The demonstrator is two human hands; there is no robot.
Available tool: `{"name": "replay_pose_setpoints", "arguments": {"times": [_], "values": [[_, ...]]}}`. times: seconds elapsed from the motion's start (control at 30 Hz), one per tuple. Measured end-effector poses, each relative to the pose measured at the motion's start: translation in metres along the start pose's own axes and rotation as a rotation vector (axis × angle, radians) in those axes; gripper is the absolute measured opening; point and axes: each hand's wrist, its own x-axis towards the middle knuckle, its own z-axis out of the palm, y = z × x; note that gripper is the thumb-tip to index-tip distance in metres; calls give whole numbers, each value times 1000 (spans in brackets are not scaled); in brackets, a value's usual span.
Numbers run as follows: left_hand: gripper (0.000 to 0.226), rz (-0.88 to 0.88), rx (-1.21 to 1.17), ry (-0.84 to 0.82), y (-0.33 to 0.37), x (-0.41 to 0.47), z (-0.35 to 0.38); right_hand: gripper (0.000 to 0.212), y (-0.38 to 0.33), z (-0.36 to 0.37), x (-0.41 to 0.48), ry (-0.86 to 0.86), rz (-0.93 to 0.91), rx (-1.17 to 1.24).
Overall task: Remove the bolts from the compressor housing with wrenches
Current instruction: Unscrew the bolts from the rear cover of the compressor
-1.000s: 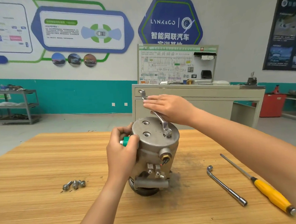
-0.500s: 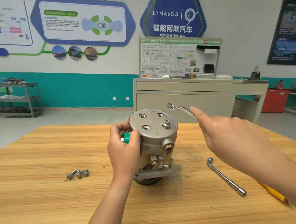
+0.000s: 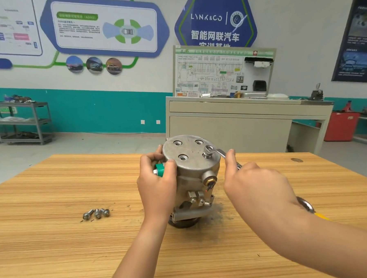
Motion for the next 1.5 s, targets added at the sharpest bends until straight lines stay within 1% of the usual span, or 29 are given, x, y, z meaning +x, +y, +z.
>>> {"name": "replay_pose_setpoints", "arguments": {"times": [0.1, 0.3, 0.37, 0.47, 0.53, 0.57, 0.63, 0.67, 0.7, 0.77, 0.87, 0.93, 1.0, 1.07, 1.13, 1.17, 1.2, 1.3, 1.4, 1.5], "values": [[20, -8, 0, -6, -1, 0, -1, 86, -2, 0, 3, -34, -60, -4], [16, -15, -16, -20, 0, 1, 0, 74, 17, -7, 1, -14, -136, -121], [15, -28, -27, -23, 0, 3, -1, 74, 22, -8, 2, 23, -143, -148], [14, -42, -48, -18, 0, 2, -5, 75, 36, -10, 8, 132, -164, -198], [12, -58, -60, -1, -1, 0, -7, 78, 46, -6, 14, 186, -196, -188], [11, -66, -71, 10, -2, 0, -9, 76, 47, -2, 18, 176, -213, -172], [10, -73, -88, 24, -4, 1, -11, 66, 44, 11, 25, 75, -235, -105], [9, -68, -88, 20, -4, 2, -12, 65, 42, 19, 27, 28, -227, -62], [9, -58, -88, 12, -4, 2, -13, 70, 40, 26, 29, 13, -195, -29], [10, -39, -84, -2, -4, 4, -14, 82, 41, 32, 33, 75, -138, -18], [10, -65, -72, -3, -4, 4, -12, 82, 46, 32, 32, 151, -148, 5], [10, -76, -72, -15, -3, 3, -10, 85, 48, 33, 31, 155, -154, 66], [11, -79, -81, -17, -3, 2, -8, 87, 50, 33, 29, 156, -114, 99], [11, -76, -83, -15, -2, 0, -6, 77, 53, 31, 27, 181, -64, 94], [11, -70, -79, -5, -1, 0, -6, 54, 55, 27, 25, 155, -46, 3], [11, -67, -75, 0, -1, 0, -7, 47, 55, 26, 25, 132, -55, -48], [10, -67, -71, 3, -1, 0, -7, 47, 54, 25, 25, 120, -66, -90], [9, -69, -64, 3, -2, 1, -9, 59, 53, 21, 28, 146, -85, -153], [11, -64, -62, 11, -2, 0, -9, 56, 52, 15, 29, 166, -47, -156], [12, -66, -68, -7, -3, 0, -8, 55, 53, 12, 28, 194, 18, -110]]}}
